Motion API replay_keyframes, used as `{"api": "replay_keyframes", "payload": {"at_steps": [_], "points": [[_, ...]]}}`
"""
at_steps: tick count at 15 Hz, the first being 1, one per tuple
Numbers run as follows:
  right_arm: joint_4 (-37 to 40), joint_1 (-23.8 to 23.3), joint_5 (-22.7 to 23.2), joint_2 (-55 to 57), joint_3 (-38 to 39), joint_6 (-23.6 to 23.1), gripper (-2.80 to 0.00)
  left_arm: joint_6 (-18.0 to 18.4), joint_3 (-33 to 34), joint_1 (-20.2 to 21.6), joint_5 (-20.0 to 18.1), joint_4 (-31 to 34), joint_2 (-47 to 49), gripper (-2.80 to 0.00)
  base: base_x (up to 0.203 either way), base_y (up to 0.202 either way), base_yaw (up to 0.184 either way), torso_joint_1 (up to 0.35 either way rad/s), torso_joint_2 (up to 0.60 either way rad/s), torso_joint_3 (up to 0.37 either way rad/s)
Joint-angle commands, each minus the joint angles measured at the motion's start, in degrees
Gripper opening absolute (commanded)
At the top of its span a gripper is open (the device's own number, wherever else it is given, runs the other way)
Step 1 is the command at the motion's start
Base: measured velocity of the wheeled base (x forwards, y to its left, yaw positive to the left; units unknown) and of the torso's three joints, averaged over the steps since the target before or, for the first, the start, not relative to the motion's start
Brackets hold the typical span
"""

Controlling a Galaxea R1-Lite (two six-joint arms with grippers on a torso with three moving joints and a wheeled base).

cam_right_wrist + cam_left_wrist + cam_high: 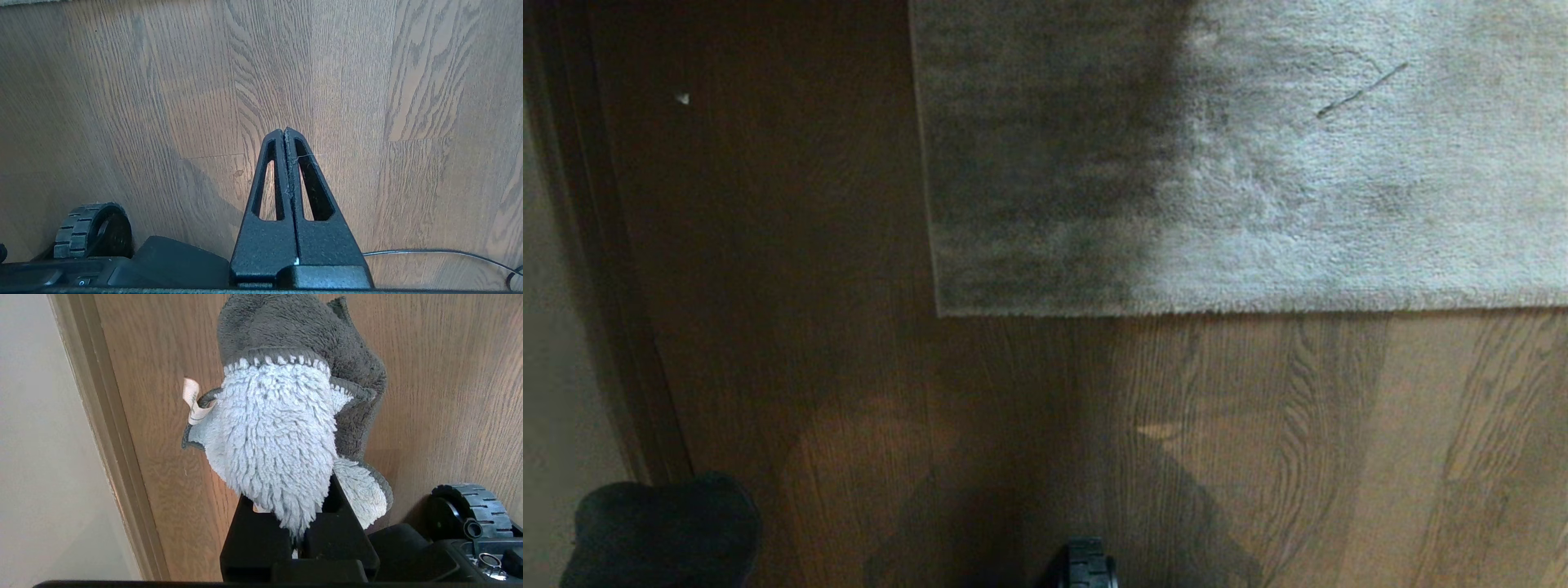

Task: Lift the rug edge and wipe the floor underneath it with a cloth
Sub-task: Lift up the carpet

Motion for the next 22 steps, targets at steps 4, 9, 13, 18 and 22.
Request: {"api": "replay_keyframes", "payload": {"at_steps": [4,9,13,18,22], "points": [[-0.05,-0.04,0.05,-0.02,0.00,-0.24,-2.80,0.02,0.02,0.00,0.01,-0.02,-0.02,-2.80,0.000,0.000,0.000,0.000,0.00,0.000],[-0.13,0.03,0.05,-0.02,0.00,-0.17,-2.80,0.02,0.02,0.00,0.01,-0.02,-0.02,-2.80,0.000,0.000,0.000,0.000,0.00,0.000],[-0.13,0.01,0.05,-0.02,0.00,-0.16,-2.80,0.02,0.02,0.00,0.01,-0.02,-0.02,-2.80,0.000,0.000,0.000,0.000,0.00,0.000],[-0.13,-0.02,0.05,-0.02,0.00,-0.16,-2.80,0.02,0.02,0.00,0.01,-0.02,-0.02,-2.80,0.000,0.000,0.000,0.000,0.00,0.000],[-0.18,0.00,0.05,-0.02,0.00,-0.55,-2.80,0.02,0.02,0.00,0.01,-0.02,-0.02,-2.80,0.000,0.000,0.000,0.000,0.00,0.000]]}}
